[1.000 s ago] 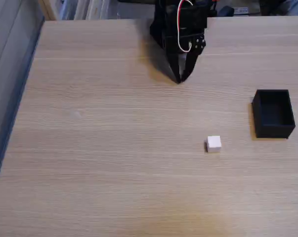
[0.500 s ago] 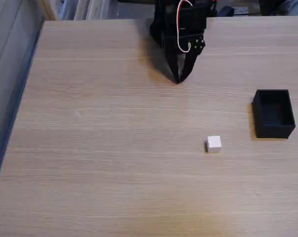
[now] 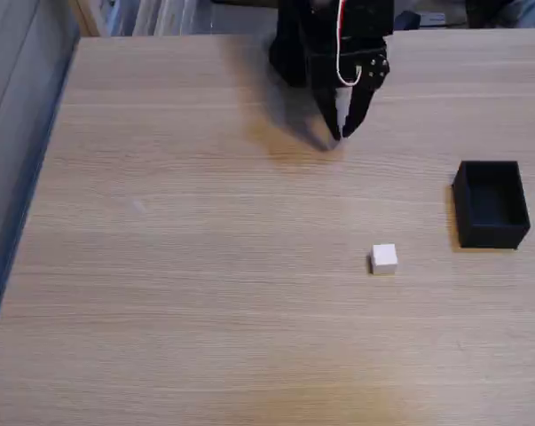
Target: Pick a white block and place it in the black box.
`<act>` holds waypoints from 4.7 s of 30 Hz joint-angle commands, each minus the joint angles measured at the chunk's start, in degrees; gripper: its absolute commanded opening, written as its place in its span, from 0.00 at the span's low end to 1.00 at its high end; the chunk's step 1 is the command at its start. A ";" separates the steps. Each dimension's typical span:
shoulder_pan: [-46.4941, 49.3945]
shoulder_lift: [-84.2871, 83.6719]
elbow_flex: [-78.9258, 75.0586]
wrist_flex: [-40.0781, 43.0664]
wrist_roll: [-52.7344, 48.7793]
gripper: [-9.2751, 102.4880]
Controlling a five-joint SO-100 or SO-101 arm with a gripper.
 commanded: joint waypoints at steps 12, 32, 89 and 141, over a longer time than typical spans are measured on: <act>-2.46 -22.76 -17.67 -3.60 6.94 0.31; -0.35 -48.87 -36.65 -9.32 9.49 0.34; 3.08 -82.71 -68.82 -3.25 7.73 0.23; -24.61 -36.56 -44.56 2.02 0.88 0.08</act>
